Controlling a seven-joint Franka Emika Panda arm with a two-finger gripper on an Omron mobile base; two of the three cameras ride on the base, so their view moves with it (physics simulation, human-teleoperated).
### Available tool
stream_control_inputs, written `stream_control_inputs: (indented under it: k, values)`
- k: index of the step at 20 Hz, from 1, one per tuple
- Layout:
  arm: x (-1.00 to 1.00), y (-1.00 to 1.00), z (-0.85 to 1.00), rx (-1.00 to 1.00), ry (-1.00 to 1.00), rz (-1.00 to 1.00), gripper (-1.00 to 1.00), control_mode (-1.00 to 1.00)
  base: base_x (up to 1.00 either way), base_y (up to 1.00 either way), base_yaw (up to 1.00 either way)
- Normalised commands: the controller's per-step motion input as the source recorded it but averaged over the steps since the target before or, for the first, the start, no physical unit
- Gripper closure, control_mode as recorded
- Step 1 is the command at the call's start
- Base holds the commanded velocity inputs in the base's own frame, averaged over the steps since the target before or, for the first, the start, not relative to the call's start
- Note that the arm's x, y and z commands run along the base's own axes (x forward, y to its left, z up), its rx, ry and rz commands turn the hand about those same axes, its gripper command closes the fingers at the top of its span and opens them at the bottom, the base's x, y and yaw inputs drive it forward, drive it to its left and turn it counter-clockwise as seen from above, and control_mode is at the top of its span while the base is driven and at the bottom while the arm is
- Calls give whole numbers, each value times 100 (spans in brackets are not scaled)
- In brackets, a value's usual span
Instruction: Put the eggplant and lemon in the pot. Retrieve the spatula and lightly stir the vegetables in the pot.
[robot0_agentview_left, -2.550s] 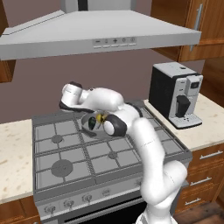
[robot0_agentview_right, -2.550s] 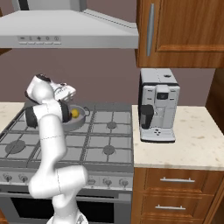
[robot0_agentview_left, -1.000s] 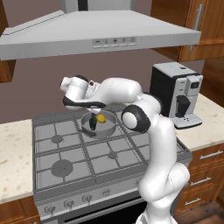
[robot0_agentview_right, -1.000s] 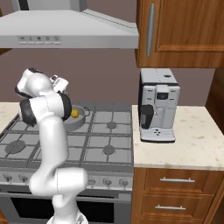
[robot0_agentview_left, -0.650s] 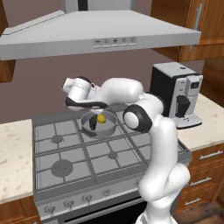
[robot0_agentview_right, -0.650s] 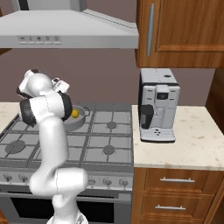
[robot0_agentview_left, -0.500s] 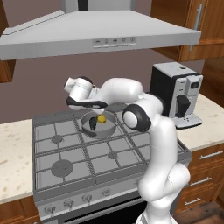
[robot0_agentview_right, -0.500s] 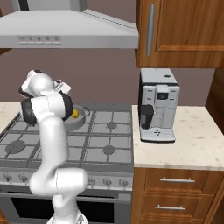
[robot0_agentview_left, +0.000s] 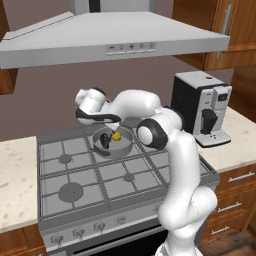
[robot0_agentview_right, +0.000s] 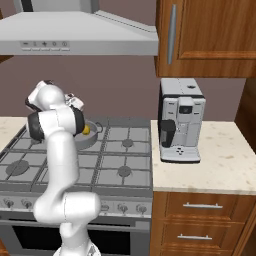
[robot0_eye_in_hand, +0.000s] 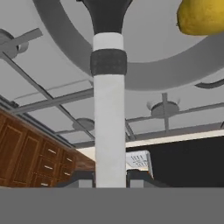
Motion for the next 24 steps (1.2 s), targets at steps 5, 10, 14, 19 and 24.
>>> stream_control_inputs:
  k: [5,10,14,19,24]
  values:
    - [-4,-53,0,0,0,-13,100,-100,0,0,0]
    - [-10,-83,0,0,0,-15,100,-100,0,0,0]
    - [-3,-54,11,-1,0,-12,100,-100,0,0,0]
    - [-13,12,44,0,-3,-1,100,-100,0,0,0]
    - [21,50,4,1,-1,10,100,-100,0,0,0]
